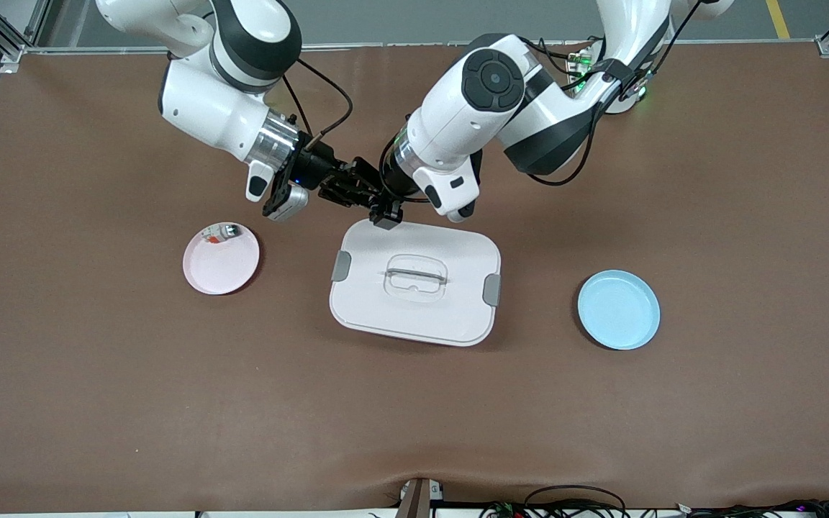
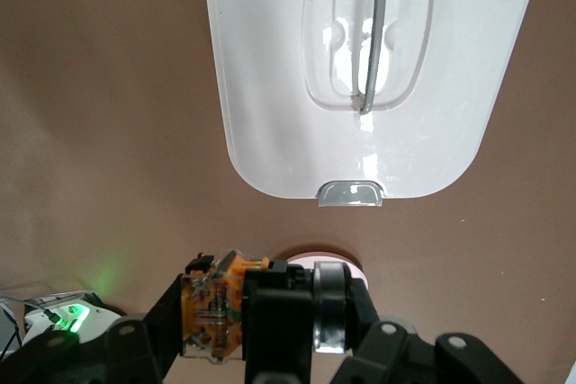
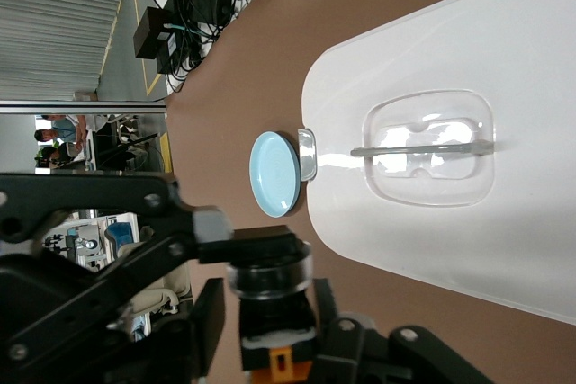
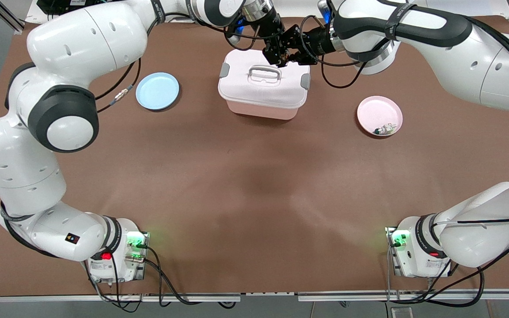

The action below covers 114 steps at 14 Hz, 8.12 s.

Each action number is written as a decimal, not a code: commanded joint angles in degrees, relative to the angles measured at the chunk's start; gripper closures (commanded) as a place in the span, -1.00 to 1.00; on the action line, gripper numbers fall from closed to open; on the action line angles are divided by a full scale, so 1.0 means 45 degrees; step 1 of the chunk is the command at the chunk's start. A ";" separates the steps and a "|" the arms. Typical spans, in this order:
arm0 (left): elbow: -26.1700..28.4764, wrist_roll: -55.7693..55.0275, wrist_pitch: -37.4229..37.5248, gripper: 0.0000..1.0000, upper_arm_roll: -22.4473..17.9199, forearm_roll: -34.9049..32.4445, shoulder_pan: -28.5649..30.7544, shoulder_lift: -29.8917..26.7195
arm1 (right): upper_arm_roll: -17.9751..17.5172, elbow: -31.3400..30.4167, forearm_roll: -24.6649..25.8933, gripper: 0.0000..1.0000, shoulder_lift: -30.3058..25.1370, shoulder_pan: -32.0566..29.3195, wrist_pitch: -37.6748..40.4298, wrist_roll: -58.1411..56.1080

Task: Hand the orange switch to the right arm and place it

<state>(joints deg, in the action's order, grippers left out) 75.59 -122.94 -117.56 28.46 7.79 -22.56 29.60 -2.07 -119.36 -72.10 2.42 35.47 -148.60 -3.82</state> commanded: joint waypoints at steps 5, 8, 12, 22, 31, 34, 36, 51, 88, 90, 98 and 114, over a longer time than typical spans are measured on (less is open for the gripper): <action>-0.0295 0.0074 0.0265 0.57 -0.0034 0.0105 0.0013 0.0122 | 0.0049 0.0216 -0.0346 1.00 0.0107 0.0165 0.0015 -0.0108; -0.0295 0.0831 0.0478 -1.00 -0.0131 -0.0515 -0.0103 0.0025 | 0.0068 0.0236 -0.0248 1.00 0.0166 0.0185 0.0035 -0.0205; -0.0334 0.1343 0.0831 -1.00 -0.0132 -0.0891 0.0052 -0.0073 | 0.0088 0.0411 0.0916 1.00 0.0419 0.0108 0.0093 -0.0632; -0.0472 0.7760 0.3389 -1.00 -0.0327 -0.2020 0.2102 -0.1809 | 0.0166 0.0549 1.0313 1.00 0.0460 -0.1706 0.4169 -0.4004; -0.0392 1.6061 0.6045 -1.00 -0.0327 -0.2902 0.5282 -0.3001 | 0.0186 -0.0583 1.5123 1.00 0.0459 -0.3386 0.4684 -0.9766; -0.0392 1.9206 0.6553 -1.00 -0.0327 -0.2883 0.6416 -0.3334 | 0.0186 -0.1401 1.5298 1.00 0.0420 -0.4071 0.3965 -1.1820; -0.0412 2.0070 0.6788 -1.00 -0.0308 -0.2883 0.7100 -0.3509 | 0.0166 -0.2318 1.5319 1.00 0.0420 -0.4695 0.2718 -1.3070; 0.0755 2.3785 0.7708 -1.00 -0.1200 -0.3115 0.7716 -0.5304 | 0.0186 -0.5016 1.5357 1.00 0.1942 -0.6278 -0.2071 -1.6980; 0.3065 2.6265 0.7355 -1.00 -0.4507 -0.1984 0.5209 -0.7554 | 0.0108 -0.0526 1.5806 -1.00 0.0579 -0.6495 0.7648 -0.8283; 0.3065 2.6265 0.7355 -1.00 -0.4487 -0.1984 0.5209 -0.7573 | 0.0107 -0.0255 1.5943 -1.00 0.0129 -0.6261 0.8564 -0.5475; 0.3065 2.6265 0.7355 -1.00 -0.4507 -0.1984 0.5209 -0.7651 | 0.0225 0.3788 1.6315 -1.00 0.0264 -0.6571 1.2865 -0.0792; 0.3084 2.6265 0.7355 -1.00 -0.4507 -0.1984 0.5189 -0.7632 | 0.0225 0.8437 1.6042 -1.00 0.0498 -0.7236 1.4977 0.3193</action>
<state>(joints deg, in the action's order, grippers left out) 88.87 -5.99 -84.93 8.52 -2.11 0.71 -3.63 -0.28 -85.74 0.45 3.30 4.28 -82.63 9.56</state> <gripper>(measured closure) 0.000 0.000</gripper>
